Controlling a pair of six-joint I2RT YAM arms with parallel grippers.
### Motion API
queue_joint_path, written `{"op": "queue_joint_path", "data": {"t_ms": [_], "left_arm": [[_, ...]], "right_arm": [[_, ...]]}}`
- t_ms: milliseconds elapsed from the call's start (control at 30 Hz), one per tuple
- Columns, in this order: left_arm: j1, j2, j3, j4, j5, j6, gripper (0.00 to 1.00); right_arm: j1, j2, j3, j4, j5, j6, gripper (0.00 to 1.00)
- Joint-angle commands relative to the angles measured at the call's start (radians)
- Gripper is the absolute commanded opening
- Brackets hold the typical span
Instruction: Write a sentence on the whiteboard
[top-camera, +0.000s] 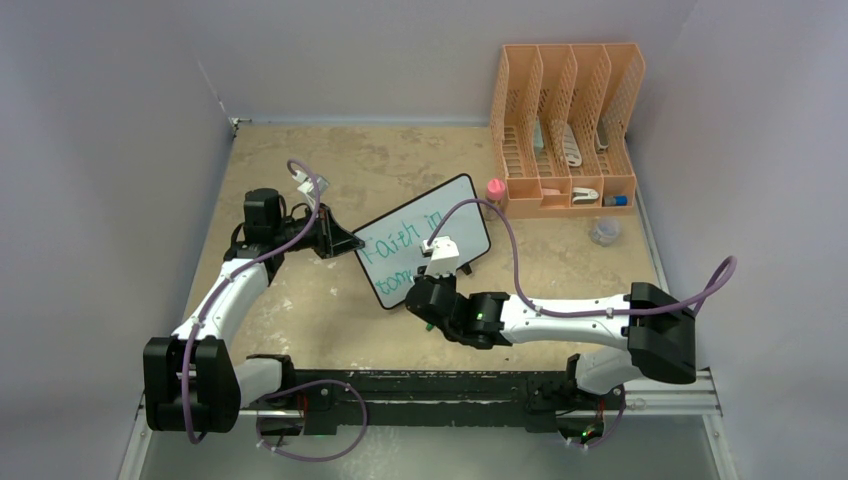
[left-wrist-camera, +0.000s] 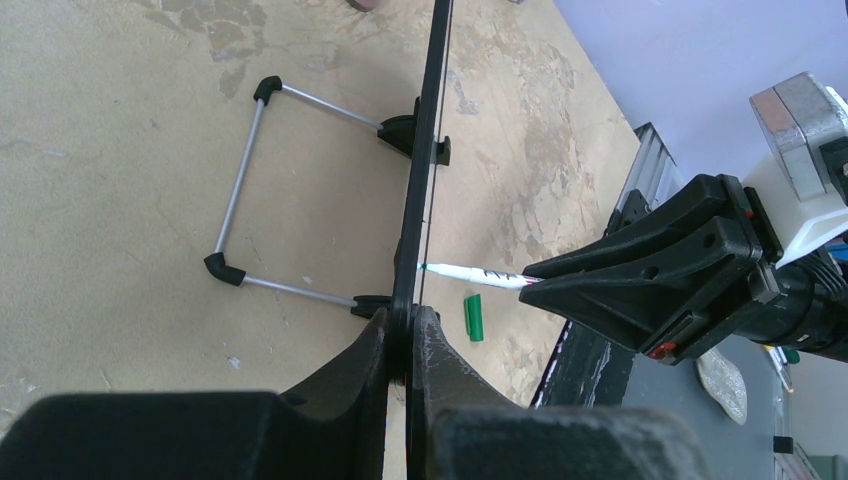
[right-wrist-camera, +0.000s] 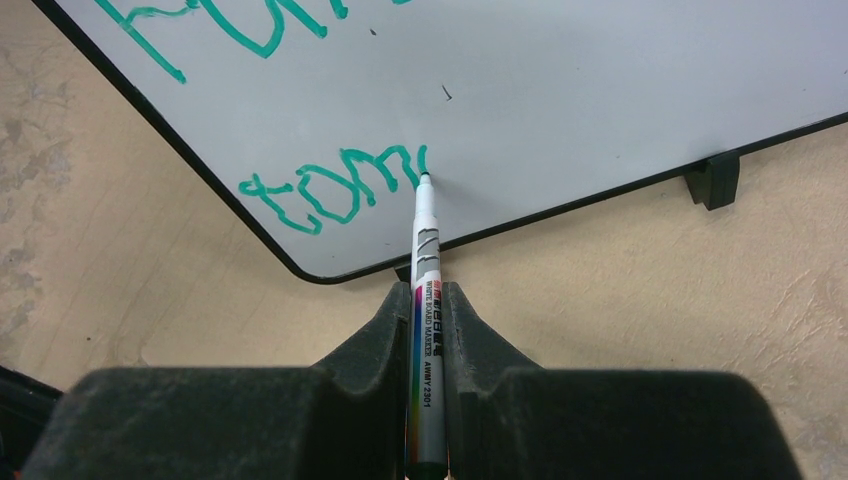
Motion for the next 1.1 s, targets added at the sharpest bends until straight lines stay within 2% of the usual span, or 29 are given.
{"op": "queue_joint_path", "data": {"t_ms": [0, 567, 1067], "left_arm": [[-0.015, -0.002, 0.013, -0.04, -0.044, 0.028, 0.0], [-0.016, 0.0, 0.013, -0.04, -0.043, 0.029, 0.0], [-0.014, 0.0, 0.014, -0.042, -0.043, 0.029, 0.0]], "right_arm": [[-0.006, 0.002, -0.006, -0.019, 0.03, 0.027, 0.0], [-0.009, 0.003, 0.007, -0.039, 0.09, 0.045, 0.0], [-0.01, 0.007, 0.03, 0.047, 0.104, -0.031, 0.0]]}}
